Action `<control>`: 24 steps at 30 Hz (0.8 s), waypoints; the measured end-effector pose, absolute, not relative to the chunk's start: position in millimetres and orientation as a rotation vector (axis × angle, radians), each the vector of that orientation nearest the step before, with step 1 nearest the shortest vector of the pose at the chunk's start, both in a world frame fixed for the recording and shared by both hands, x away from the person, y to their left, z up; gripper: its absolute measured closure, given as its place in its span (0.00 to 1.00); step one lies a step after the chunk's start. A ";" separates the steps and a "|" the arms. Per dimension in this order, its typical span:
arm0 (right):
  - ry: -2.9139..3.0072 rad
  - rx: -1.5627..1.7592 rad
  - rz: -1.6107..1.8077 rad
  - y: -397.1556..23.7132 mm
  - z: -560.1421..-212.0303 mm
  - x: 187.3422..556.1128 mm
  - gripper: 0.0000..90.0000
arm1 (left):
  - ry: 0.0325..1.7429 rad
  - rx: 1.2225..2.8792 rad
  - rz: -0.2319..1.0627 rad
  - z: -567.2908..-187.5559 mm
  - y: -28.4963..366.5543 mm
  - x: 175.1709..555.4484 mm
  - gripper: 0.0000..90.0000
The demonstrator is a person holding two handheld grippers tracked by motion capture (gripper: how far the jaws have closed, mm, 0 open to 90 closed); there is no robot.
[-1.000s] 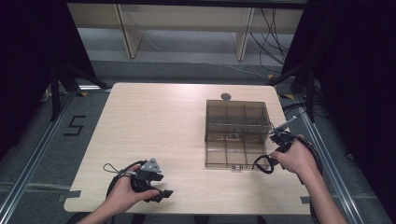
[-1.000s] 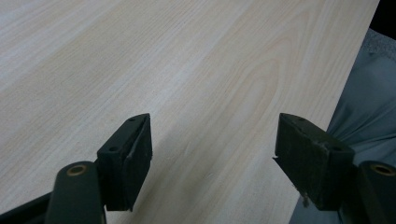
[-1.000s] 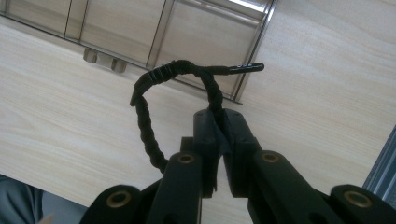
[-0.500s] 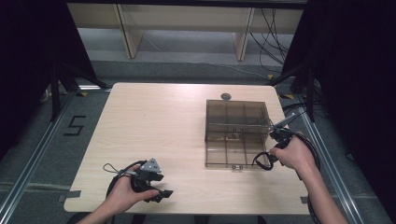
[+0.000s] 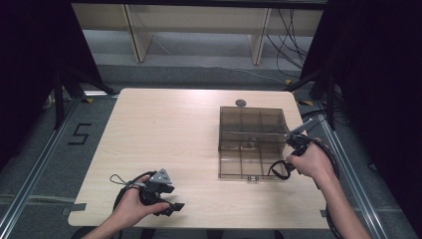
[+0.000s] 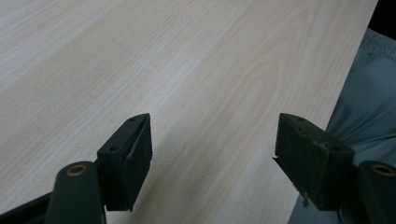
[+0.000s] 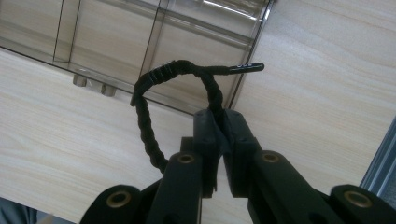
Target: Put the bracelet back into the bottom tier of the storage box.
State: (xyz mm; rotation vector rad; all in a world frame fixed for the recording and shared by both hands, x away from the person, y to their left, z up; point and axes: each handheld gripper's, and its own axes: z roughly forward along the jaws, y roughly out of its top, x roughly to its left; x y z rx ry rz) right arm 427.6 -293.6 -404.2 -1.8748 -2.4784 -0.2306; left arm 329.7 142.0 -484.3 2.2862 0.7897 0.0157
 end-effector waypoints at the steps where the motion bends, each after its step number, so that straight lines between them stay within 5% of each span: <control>1: -2.478 -1.875 -0.231 -293.6 -404.2 427.6 0.95 | 0.790 2.286 0.016 -484.3 142.0 329.7 0.30; 24: -2.494 -1.936 -0.185 -287.5 -414.4 436.7 0.95 | 0.778 2.292 0.019 -483.9 142.3 330.0 0.31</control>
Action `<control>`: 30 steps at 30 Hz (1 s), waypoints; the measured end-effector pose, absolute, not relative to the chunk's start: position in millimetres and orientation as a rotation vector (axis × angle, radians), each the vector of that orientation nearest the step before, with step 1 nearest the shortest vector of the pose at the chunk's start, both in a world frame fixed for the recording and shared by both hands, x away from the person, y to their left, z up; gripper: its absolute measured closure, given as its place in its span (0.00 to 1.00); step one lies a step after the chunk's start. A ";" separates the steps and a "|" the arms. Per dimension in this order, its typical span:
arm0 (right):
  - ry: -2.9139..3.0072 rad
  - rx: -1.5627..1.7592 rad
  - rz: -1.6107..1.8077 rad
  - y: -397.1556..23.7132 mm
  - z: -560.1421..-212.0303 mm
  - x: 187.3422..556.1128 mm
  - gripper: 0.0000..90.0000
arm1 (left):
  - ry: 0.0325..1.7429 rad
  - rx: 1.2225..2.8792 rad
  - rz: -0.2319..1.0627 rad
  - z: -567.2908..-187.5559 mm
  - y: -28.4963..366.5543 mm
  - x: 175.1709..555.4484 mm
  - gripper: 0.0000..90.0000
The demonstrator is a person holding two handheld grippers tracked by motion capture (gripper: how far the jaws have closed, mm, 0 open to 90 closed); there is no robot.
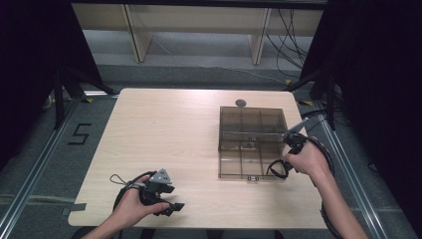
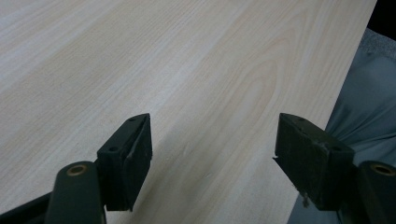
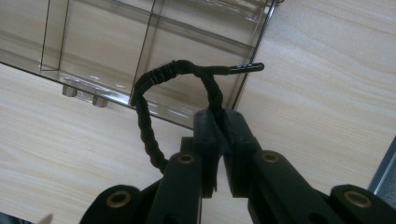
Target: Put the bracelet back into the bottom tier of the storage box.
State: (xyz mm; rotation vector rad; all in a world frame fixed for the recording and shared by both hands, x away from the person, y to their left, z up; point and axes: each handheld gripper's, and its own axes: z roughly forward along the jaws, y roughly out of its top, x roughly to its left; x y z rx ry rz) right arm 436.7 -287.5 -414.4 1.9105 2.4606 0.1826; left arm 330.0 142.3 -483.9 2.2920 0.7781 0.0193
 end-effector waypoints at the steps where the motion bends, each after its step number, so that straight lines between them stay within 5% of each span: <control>1: 2.476 1.919 0.171 -287.8 -413.6 437.5 0.95 | 0.779 2.289 0.017 -483.8 142.1 329.8 0.30; 30: 2.471 1.908 0.142 -284.5 -423.2 446.3 0.95 | 0.779 2.288 0.015 -483.7 142.1 329.8 0.31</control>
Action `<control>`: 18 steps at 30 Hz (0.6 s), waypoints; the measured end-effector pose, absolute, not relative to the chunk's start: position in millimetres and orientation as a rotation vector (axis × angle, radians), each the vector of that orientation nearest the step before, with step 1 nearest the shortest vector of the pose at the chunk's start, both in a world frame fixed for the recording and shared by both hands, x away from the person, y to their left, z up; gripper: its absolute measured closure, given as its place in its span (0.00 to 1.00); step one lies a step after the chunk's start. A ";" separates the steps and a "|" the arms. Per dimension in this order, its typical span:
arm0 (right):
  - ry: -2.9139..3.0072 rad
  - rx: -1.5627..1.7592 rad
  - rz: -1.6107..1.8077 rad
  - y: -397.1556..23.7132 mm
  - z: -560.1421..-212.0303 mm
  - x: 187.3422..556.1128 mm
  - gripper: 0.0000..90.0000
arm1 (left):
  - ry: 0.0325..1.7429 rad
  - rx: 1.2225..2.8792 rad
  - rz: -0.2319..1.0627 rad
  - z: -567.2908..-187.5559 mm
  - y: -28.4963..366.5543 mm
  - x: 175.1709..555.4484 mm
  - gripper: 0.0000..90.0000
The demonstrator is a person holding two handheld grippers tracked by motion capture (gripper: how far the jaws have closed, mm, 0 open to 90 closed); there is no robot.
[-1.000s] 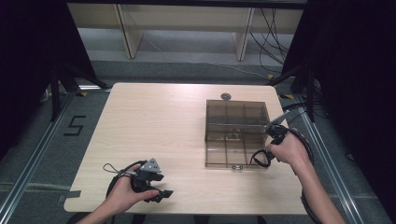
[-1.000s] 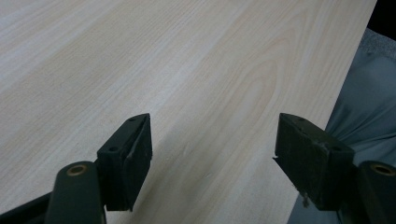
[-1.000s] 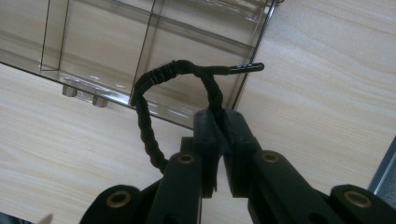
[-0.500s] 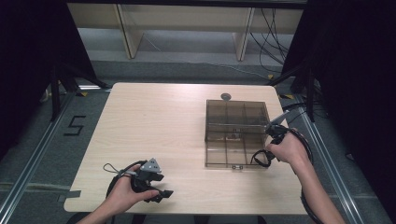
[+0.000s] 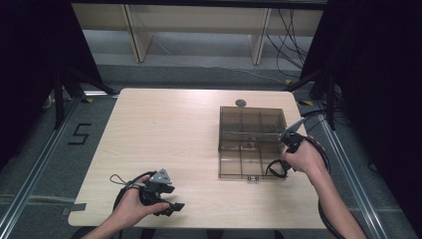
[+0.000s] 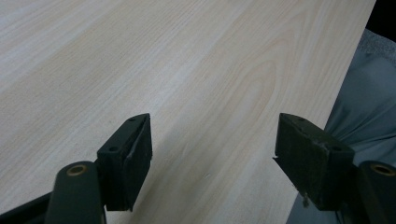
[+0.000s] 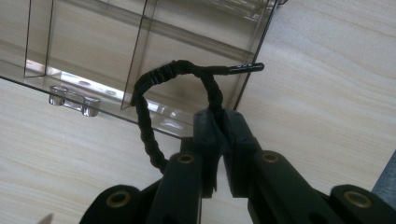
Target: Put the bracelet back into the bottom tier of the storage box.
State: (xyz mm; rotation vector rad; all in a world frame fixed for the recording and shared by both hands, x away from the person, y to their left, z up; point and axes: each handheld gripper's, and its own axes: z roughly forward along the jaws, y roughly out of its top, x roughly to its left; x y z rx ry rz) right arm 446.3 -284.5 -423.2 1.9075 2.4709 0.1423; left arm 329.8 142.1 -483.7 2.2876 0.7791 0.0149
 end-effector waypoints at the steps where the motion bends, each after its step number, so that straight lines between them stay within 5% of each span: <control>1: 2.467 1.917 0.138 -283.8 -423.5 446.7 0.95 | 0.779 2.287 0.015 -483.7 142.1 329.8 0.31; 18: 2.494 1.931 0.081 -284.5 -429.0 453.7 0.95 | 0.778 2.286 0.017 -484.2 141.7 330.1 0.31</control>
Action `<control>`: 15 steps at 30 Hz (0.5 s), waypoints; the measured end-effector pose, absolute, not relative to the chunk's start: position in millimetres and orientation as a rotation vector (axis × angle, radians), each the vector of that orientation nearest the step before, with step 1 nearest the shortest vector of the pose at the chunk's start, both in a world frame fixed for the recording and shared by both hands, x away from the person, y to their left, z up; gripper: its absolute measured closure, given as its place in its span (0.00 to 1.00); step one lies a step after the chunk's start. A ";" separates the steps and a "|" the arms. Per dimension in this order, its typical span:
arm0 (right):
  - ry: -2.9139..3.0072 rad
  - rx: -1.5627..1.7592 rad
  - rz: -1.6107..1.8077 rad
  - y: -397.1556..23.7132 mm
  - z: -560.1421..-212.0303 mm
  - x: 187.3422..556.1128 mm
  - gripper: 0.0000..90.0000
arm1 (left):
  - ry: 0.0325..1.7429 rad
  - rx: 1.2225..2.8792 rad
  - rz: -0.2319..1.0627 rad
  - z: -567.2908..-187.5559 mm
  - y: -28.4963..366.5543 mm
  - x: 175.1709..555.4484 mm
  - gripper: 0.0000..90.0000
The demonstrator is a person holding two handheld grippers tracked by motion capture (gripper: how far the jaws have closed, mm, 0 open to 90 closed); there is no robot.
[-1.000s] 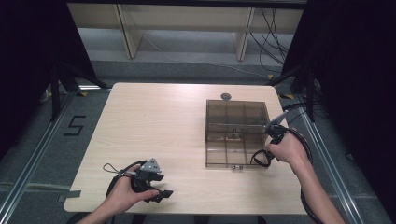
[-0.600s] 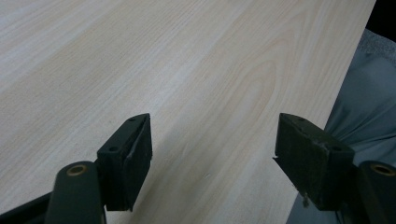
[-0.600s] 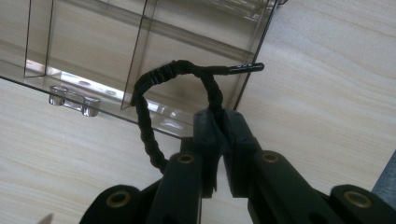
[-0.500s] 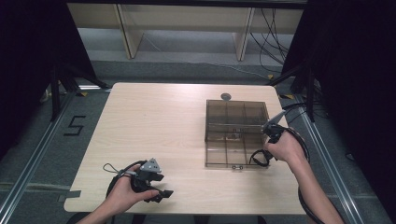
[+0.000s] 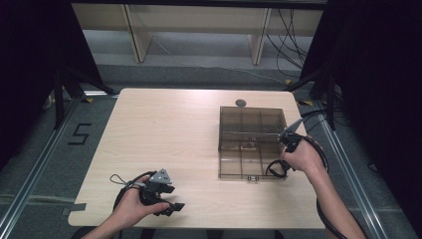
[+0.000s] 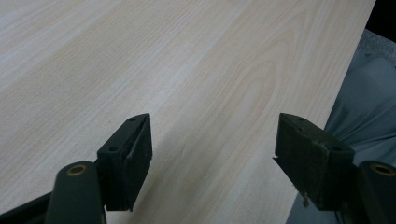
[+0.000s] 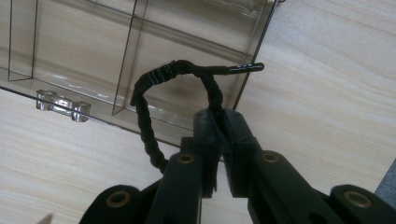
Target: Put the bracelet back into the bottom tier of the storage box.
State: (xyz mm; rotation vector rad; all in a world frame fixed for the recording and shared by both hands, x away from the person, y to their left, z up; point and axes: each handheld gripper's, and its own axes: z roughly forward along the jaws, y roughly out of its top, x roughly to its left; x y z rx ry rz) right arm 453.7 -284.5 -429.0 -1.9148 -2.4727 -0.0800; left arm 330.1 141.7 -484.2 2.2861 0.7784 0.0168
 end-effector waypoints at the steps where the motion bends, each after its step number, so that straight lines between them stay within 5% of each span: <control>1: -2.475 -1.908 -0.082 -284.7 -429.5 454.2 0.95 | 0.777 2.286 0.017 -484.1 141.8 330.1 0.31; 15: -2.481 -1.920 -0.096 -282.4 -435.0 458.6 0.95 | 0.770 2.292 0.017 -483.6 142.2 330.3 0.31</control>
